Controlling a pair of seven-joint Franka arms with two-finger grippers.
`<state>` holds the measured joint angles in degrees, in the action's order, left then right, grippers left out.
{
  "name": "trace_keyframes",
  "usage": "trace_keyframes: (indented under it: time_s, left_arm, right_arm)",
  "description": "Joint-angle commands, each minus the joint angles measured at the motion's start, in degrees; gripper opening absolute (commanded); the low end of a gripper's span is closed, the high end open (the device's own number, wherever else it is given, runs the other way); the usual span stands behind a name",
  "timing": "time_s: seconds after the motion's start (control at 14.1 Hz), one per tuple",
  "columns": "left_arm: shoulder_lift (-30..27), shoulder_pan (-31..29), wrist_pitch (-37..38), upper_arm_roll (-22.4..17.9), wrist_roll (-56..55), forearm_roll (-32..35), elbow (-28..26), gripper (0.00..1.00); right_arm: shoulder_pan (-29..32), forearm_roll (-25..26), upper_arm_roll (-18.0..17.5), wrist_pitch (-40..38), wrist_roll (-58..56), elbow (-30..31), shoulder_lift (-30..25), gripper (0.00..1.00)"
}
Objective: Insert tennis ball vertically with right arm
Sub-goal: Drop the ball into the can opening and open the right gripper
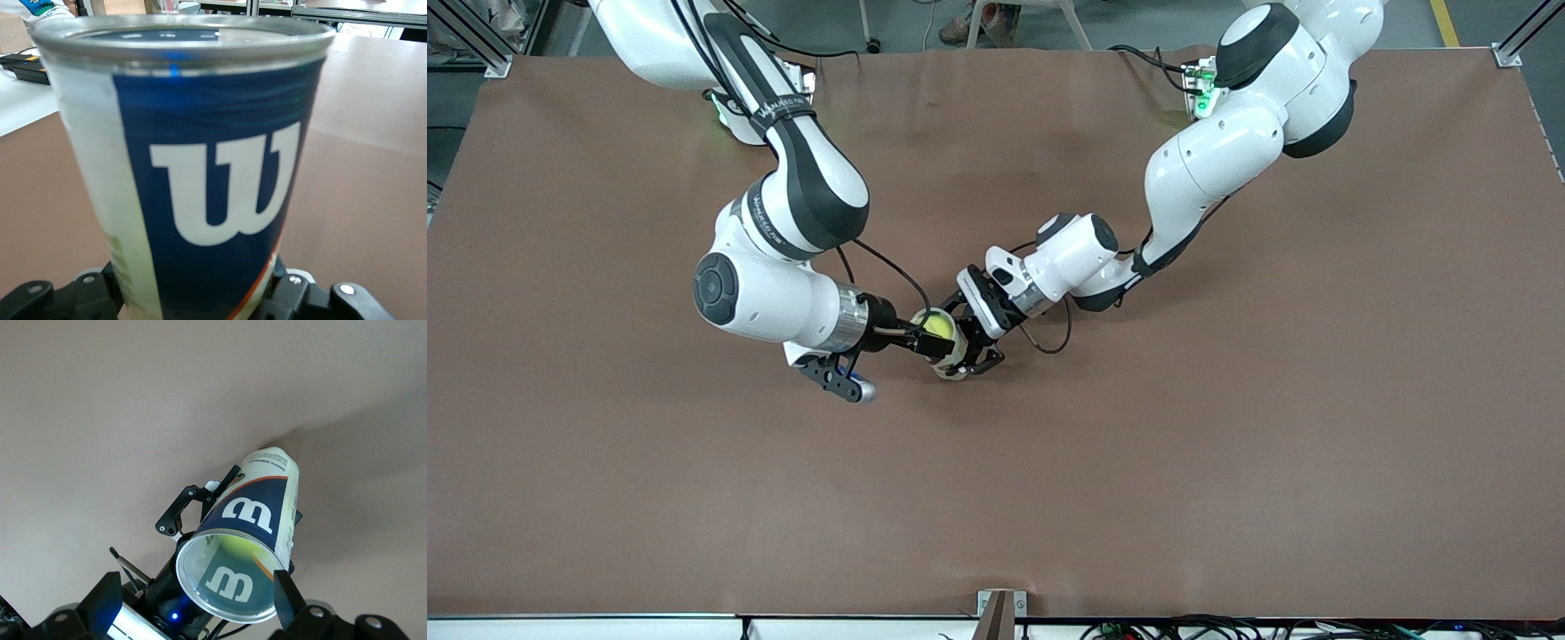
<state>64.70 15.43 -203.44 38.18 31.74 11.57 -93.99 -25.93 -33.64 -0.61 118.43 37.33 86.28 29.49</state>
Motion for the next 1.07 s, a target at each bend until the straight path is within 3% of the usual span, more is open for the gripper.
trace_keyframes:
  time_s: [0.0, 0.21, 0.28, 0.36, 0.71, 0.99]
  left_arm:
    - [0.4, 0.5, -0.1, -0.6, -0.3, 0.4, 0.6, 0.78]
    - [0.4, 0.5, -0.1, -0.6, -0.2, 0.5, 0.4, 0.81]
    - [0.3, 0.4, -0.1, -0.6, -0.1, 0.5, 0.4, 0.87]
    - [0.3, 0.2, -0.1, -0.7, 0.2, 0.6, 0.2, 1.00]
    - [-2.1, -1.2, 0.9, -0.6, -1.9, 0.4, -3.2, 1.00]
    - [-6.2, -5.9, 7.0, -0.6, -2.9, 0.4, -8.8, 1.00]
  right_arm:
    - [0.4, -0.3, -0.2, -0.8, 0.3, -1.4, 0.5, 1.00]
    - [0.5, 0.4, 0.5, -2.8, 0.1, -1.5, -1.1, 1.00]
    - [1.2, 0.6, 1.8, -5.3, -0.1, -2.2, -2.5, 1.00]
    - [1.5, 1.6, 3.1, -8.5, -0.1, -3.9, -3.0, 1.00]
    - [2.1, 14.8, 8.2, -27.3, -0.6, -13.1, -4.0, 1.00]
    - [2.8, 21.3, 12.8, -34.3, -5.9, -14.9, -7.5, 1.00]
